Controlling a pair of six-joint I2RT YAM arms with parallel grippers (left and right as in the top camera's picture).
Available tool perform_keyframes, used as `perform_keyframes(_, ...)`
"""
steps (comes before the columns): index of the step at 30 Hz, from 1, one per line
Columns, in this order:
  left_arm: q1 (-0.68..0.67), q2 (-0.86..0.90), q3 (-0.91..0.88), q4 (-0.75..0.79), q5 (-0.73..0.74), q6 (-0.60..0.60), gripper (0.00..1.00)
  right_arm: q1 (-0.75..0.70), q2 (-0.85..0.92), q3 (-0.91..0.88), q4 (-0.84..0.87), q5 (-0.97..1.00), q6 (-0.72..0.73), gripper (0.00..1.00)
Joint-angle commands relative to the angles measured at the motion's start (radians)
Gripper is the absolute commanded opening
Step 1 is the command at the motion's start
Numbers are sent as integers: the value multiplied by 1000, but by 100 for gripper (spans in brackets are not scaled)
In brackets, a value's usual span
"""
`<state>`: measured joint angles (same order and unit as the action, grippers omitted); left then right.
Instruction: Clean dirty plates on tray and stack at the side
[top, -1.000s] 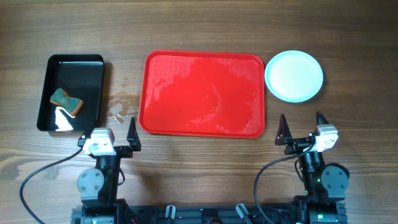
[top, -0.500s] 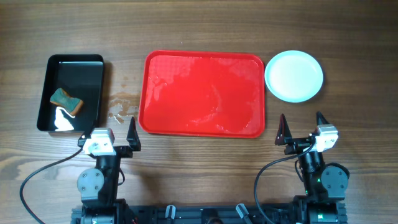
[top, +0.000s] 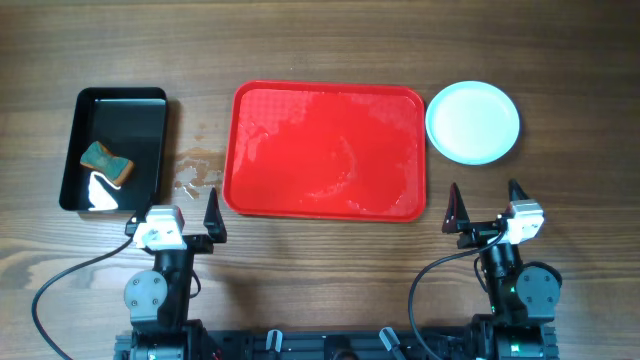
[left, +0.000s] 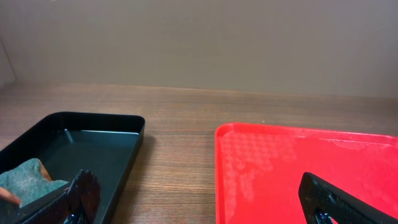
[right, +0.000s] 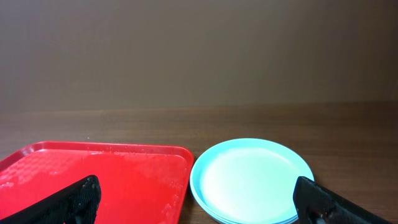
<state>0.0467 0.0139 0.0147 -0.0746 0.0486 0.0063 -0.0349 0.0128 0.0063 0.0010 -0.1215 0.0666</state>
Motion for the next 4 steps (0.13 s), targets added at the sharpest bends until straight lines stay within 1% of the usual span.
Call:
perform_keyframes(1, -6, -11, -9, -1, -20, 9, 100, -6, -9, -1, 4, 18, 13, 100)
perform_keyframes(4, -6, -11, -9, -1, -20, 9, 100, -6, -9, -1, 4, 18, 13, 100)
